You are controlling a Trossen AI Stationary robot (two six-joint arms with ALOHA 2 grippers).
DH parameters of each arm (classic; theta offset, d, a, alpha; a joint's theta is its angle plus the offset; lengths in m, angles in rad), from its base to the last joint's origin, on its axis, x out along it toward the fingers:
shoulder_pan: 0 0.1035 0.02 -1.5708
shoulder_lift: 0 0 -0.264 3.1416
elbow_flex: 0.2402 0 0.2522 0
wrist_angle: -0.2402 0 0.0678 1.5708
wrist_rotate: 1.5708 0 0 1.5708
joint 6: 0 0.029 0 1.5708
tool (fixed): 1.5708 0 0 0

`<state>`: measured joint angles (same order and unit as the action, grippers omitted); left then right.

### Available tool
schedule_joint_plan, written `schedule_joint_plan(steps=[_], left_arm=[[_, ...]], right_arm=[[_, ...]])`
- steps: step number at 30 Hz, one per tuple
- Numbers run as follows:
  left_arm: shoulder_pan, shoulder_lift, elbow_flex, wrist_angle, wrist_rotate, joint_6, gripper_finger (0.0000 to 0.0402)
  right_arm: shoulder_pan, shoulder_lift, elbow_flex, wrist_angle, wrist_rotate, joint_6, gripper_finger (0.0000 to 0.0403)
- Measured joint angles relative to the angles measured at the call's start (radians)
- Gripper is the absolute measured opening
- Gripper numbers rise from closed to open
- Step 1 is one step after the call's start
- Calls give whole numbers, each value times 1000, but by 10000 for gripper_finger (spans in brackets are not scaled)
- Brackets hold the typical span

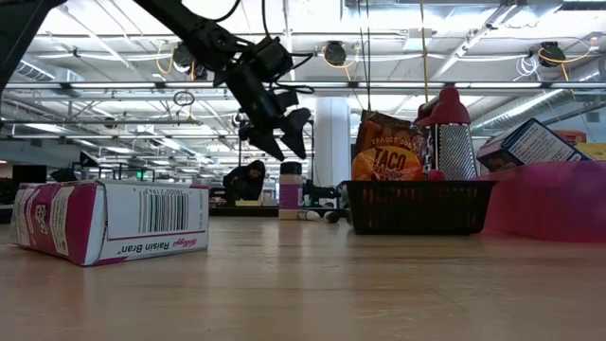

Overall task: Pick & Place Kitchen Items
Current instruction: Put the purple seasoning bottle into the black bin

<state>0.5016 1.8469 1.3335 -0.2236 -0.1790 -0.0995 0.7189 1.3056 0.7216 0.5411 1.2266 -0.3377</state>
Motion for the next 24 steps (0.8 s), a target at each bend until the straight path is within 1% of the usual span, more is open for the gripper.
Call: schedule_joint_plan(steps=[9, 13, 17, 24], left_arm=[[4, 0, -26, 17, 0, -14, 337], [4, 0, -26, 19, 26, -18, 337], [4, 0, -26, 20, 30, -18, 337], [1, 105, -26, 79, 65, -28, 337]], right_arm=[[0, 0, 0, 0, 0, 0, 54], [0, 0, 0, 0, 0, 0, 54], [0, 0, 0, 0, 0, 0, 54], [0, 0, 0, -1, 0, 0, 54]])
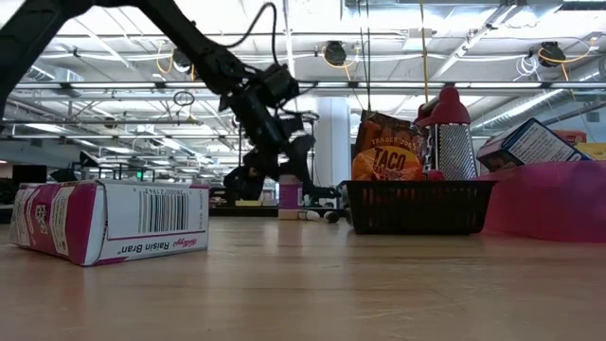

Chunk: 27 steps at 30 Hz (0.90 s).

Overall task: Pick & Place Kitchen Items
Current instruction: Put the purple seasoning bottle into the black bin

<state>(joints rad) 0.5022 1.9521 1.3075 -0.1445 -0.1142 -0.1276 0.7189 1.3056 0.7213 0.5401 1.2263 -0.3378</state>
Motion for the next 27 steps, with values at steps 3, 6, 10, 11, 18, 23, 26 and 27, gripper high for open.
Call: schedule_joint_plan(steps=[3, 6, 10, 11, 18, 23, 26, 27], left_arm=[[0, 34, 0, 21, -17, 23, 337], [3, 41, 0, 20, -30, 21, 337], [4, 40, 0, 21, -34, 21, 334], [4, 40, 0, 24, -34, 21, 328], [3, 40, 0, 30, -34, 20, 225], [1, 40, 0, 32, -35, 19, 195], [-6, 39, 1, 24, -37, 19, 195], [-9, 35, 1, 17, -40, 19, 195]], right_arm=[[0, 0, 0, 0, 1, -2, 54], [0, 0, 0, -1, 1, -7, 54], [0, 0, 0, -4, 1, -15, 54], [0, 0, 0, -4, 1, -18, 54], [0, 0, 0, -6, 1, -19, 54], [0, 0, 0, -6, 1, -19, 54], [0, 0, 0, -6, 2, -19, 54], [0, 0, 0, -6, 1, -19, 54]])
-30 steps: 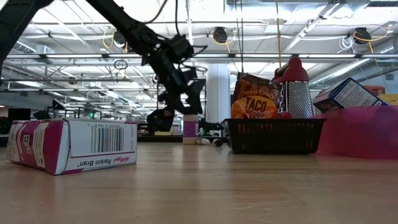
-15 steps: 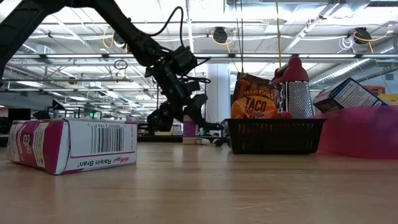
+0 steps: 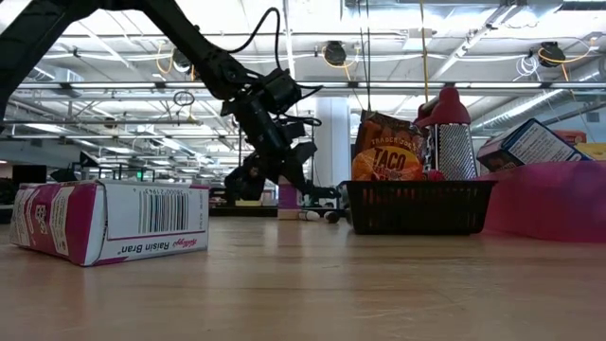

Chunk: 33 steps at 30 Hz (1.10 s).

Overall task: Pick & Place Kitchen Items
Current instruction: Put the purple seasoning bottle into the black bin

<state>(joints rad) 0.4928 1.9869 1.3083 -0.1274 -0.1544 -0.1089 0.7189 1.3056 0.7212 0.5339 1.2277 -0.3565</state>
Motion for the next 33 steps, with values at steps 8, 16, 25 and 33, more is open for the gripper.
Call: schedule_joint_plan(steps=[8, 16, 25, 33], left_arm=[[-54, -110, 0, -81, -26, 2, 209], [-178, -224, 0, -73, 16, 8, 200], [-354, -223, 0, 80, 17, 60, 200], [-436, -217, 0, 164, 20, 85, 216]], right_arm=[[0, 0, 0, -1, 0, 0, 54], [0, 0, 0, 0, -1, 0, 54], [0, 0, 0, 0, 0, 0, 54], [0, 0, 0, 0, 0, 0, 54]])
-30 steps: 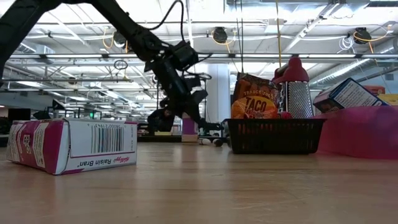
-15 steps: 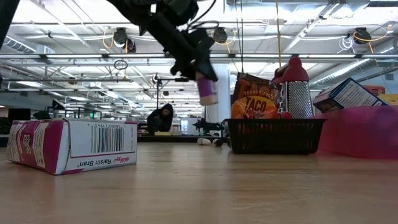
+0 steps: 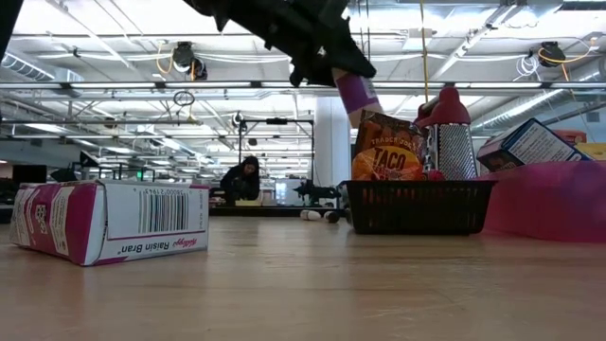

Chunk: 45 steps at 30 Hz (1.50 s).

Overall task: Pick & Place Kitchen Items
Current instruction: Put the purple seasoning bottle into the black bin

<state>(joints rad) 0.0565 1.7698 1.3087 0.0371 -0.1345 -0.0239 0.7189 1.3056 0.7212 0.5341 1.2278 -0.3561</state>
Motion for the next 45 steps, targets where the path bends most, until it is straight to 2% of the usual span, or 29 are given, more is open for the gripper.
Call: schedule_joint_plan(steps=[8, 10, 12, 15, 20, 22, 26, 30, 37, 45], left_arm=[[-20, 40, 0, 108, 15, 14, 198], [-20, 72, 1, 177, 31, 14, 200], [-20, 80, -2, 157, 33, 13, 208], [-20, 113, 8, 220, 32, 12, 215], [-19, 159, 4, 251, 46, 1, 201], [-19, 195, 8, 322, 61, -3, 198], [-19, 238, 19, 364, 69, -12, 208], [-20, 287, 40, 369, 71, -23, 214], [-20, 354, 88, 389, 92, -27, 200], [-21, 385, 106, 347, 113, -34, 215]], right_arm=[[0, -1, 0, 14, -1, 0, 54], [0, -1, 0, 16, 0, 0, 54], [0, -1, 0, 14, -1, -4, 54], [-1, -1, 0, 11, -1, -4, 54], [-9, -1, 0, 12, -2, -4, 54], [-13, -1, 1, 11, -2, -4, 54], [-17, 0, 1, 10, -3, -1, 54], [-19, 0, 0, 9, -8, 0, 54], [-24, 0, 0, 5, -28, 3, 54], [-25, 0, -2, -1, -27, 3, 54]])
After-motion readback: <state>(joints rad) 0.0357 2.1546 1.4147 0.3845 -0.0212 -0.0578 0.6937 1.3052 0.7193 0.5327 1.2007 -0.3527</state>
